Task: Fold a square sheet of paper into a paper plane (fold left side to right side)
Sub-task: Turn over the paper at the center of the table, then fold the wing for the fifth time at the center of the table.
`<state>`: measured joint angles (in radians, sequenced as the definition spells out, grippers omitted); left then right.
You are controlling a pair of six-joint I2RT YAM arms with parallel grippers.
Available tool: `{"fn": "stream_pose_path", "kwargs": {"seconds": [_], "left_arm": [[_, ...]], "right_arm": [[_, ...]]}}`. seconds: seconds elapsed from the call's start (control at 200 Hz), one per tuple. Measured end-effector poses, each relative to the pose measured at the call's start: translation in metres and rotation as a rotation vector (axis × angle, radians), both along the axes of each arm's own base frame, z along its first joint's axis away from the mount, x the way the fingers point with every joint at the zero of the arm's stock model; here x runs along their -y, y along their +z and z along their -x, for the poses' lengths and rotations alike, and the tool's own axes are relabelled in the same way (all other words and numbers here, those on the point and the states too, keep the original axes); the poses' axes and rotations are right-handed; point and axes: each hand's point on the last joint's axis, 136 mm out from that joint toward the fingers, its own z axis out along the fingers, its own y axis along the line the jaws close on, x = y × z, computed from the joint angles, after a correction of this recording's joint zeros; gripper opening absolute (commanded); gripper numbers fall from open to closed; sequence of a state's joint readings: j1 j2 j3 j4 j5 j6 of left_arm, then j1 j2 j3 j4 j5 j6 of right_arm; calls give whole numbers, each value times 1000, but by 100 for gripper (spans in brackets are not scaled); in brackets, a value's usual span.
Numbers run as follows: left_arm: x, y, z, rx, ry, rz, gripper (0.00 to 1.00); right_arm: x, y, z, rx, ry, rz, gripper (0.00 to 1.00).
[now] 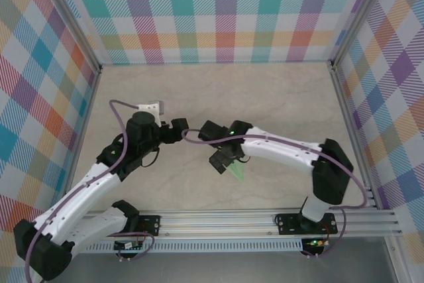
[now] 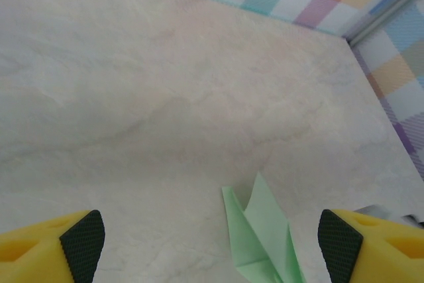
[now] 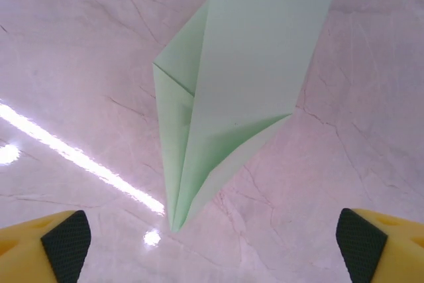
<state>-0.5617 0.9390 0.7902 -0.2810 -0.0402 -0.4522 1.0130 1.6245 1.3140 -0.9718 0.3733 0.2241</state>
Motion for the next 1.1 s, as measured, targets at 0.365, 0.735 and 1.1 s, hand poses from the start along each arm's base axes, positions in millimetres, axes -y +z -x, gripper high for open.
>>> {"fn": "stream_pose_path", "kwargs": {"seconds": [0.365, 0.735, 1.1], "left_arm": [[87, -104, 5, -369, -210, 168, 80], [144, -152, -15, -527, -273, 255, 70], [161, -181, -27, -561, -289, 255, 31]], "right_arm": [[104, 26, -18, 48, -418, -469, 100], [114, 16, -4, 20, -466, -547, 100], [111, 10, -11, -75, -510, -766, 100]]}}
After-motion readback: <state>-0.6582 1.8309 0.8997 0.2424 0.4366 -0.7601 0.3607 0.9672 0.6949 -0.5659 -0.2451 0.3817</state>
